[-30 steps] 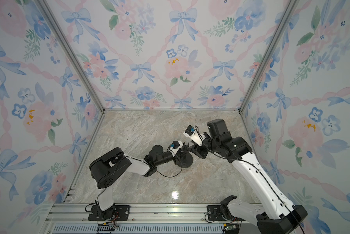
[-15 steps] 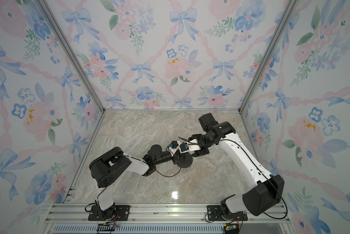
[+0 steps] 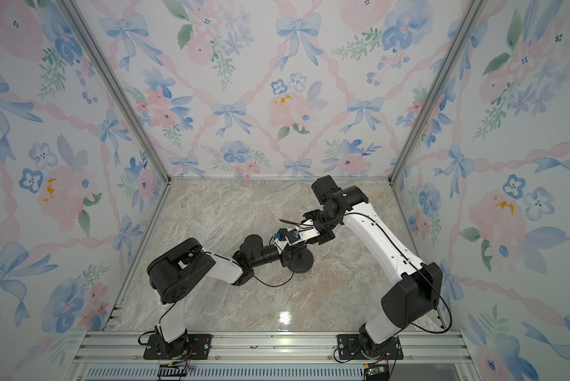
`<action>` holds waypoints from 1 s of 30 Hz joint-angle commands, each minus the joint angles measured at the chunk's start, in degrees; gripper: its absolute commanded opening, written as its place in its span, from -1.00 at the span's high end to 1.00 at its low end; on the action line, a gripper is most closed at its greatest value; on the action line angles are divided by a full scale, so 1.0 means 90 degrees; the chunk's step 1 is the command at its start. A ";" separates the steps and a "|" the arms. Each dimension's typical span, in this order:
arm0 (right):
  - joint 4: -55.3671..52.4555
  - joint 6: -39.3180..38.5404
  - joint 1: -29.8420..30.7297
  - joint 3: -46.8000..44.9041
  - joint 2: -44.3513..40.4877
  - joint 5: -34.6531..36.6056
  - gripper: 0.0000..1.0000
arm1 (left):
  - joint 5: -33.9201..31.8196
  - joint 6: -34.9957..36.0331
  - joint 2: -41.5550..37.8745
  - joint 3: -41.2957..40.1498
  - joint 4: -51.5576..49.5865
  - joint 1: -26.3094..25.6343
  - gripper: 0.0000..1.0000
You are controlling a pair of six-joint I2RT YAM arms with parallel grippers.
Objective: Assemble a microphone stand
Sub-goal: Screw the microphone stand pole into the microphone stand base.
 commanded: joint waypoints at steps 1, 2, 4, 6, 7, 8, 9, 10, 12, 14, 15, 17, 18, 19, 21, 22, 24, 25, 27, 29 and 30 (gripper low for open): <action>-0.0374 0.0126 0.0039 -0.0070 0.0043 0.0177 0.33 | -0.0032 -0.0002 0.0167 0.0054 -0.0025 0.0082 0.88; -0.0374 0.0142 0.0039 -0.0088 0.0031 0.0170 0.33 | -0.0041 -0.0014 0.0146 0.0054 -0.0025 0.0082 0.88; -0.0359 0.0178 0.0077 -0.0169 0.0004 0.0170 0.36 | -0.0051 -0.0011 0.0141 0.0059 -0.0023 0.0081 0.86; -0.0287 0.0204 0.0115 -0.0308 -0.0023 0.0198 0.33 | -0.0070 -0.0009 0.0140 0.0054 -0.0023 0.0082 0.84; -0.0209 0.0202 0.0131 -0.0401 -0.0045 0.0231 0.33 | -0.0074 -0.0007 0.0130 0.0054 -0.0026 0.0082 0.82; -0.0168 0.0220 0.0146 -0.0471 -0.0056 0.0247 0.33 | -0.0080 -0.0012 0.0126 0.0054 -0.0021 0.0082 0.81; -0.0127 0.0252 0.0156 -0.0507 -0.0057 0.0243 0.34 | -0.0080 -0.0009 0.0120 0.0044 -0.0026 0.0079 0.80; -0.0062 0.0343 0.0166 -0.0538 -0.0057 0.0225 0.38 | -0.0088 -0.0013 0.0107 0.0045 -0.0026 0.0081 0.78; 0.0065 0.0651 0.0176 -0.0531 -0.0039 0.0247 0.49 | -0.0090 -0.0019 0.0101 0.0057 -0.0021 0.0083 0.76; 0.0162 0.0886 0.0159 -0.0512 -0.0028 0.0315 0.65 | -0.0092 -0.0026 0.0091 0.0048 -0.0026 0.0075 0.75; 0.0168 0.0985 0.0133 -0.0496 -0.0038 0.0273 0.72 | -0.0090 -0.0030 0.0079 0.0044 -0.0020 0.0088 0.74; 0.0147 0.1288 0.0100 -0.0448 -0.0048 0.0207 0.86 | -0.0099 -0.0032 0.0063 0.0044 -0.0022 0.0091 0.74; 0.0118 0.1421 0.0089 -0.0433 -0.0048 0.0159 0.90 | -0.0109 -0.0028 0.0054 0.0038 -0.0021 0.0092 0.73; 0.0117 0.1599 0.0078 -0.0446 -0.0058 0.0141 0.92 | -0.0119 -0.0024 0.0052 0.0037 -0.0025 0.0092 0.71; 0.0112 0.1944 0.0081 -0.0538 -0.0100 0.0120 0.96 | -0.0145 -0.0026 0.0042 0.0035 -0.0025 0.0091 0.68; 0.0132 0.2110 0.0078 -0.0617 -0.0155 0.0104 0.98 | -0.0150 -0.0022 0.0041 0.0040 -0.0024 0.0086 0.67; 0.0252 0.2464 0.0078 -0.0818 -0.0308 0.0054 0.98 | -0.0177 -0.0028 0.0024 0.0034 -0.0023 0.0091 0.67; 0.0374 0.2724 0.0088 -0.0931 -0.0392 0.0053 0.98 | -0.0187 -0.0020 0.0015 0.0034 -0.0021 0.0090 0.66; 0.0560 0.3148 0.0125 -0.1190 -0.0617 0.0062 0.99 | -0.0214 -0.0010 -0.0002 0.0006 -0.0018 0.0092 0.66; 0.0858 0.3735 0.0216 -0.1426 -0.0805 0.0110 1.00 | -0.0255 0.0018 -0.0031 -0.0022 -0.0020 0.0101 0.65; 0.0955 0.3978 0.0274 -0.1551 -0.0877 0.0076 1.00 | -0.0271 0.0029 -0.0052 -0.0034 -0.0026 0.0111 0.65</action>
